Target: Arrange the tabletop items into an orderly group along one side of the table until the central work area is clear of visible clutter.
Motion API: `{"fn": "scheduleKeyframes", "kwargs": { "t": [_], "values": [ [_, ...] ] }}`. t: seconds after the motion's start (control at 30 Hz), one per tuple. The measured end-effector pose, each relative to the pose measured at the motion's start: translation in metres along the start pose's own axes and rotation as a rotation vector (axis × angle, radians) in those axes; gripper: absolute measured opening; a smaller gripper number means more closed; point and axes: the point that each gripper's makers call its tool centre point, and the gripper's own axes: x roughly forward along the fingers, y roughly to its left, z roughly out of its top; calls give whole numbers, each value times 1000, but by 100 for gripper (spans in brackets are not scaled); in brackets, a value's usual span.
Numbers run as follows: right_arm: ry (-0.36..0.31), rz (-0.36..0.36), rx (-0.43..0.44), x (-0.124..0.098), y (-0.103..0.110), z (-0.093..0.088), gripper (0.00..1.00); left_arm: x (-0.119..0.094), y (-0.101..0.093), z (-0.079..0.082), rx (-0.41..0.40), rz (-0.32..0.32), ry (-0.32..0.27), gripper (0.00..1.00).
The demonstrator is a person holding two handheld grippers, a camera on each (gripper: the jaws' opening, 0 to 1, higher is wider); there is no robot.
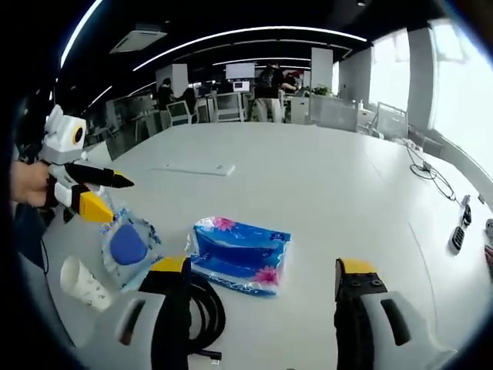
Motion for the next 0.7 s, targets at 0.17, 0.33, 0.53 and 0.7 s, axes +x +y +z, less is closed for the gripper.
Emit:
{"fn": "scheduleKeyframes", "kwargs": {
  "t": [0.17,0.33,0.53,0.7],
  "values": [
    [-6,2,-2,-4,4,2,75,-3,5,-2,-14,3,-1,88],
    [-4,-2,-2,-4,4,2,75,-6,7,-2,-12,-1,-2,88],
    [-8,-1,-2,-4,7,5,75,-10,9,-3,-12,-2,-6,88],
    [-10,4,-2,-5,11,4,75,-18,11,-6,-12,-2,-13,88]
  ]
}}
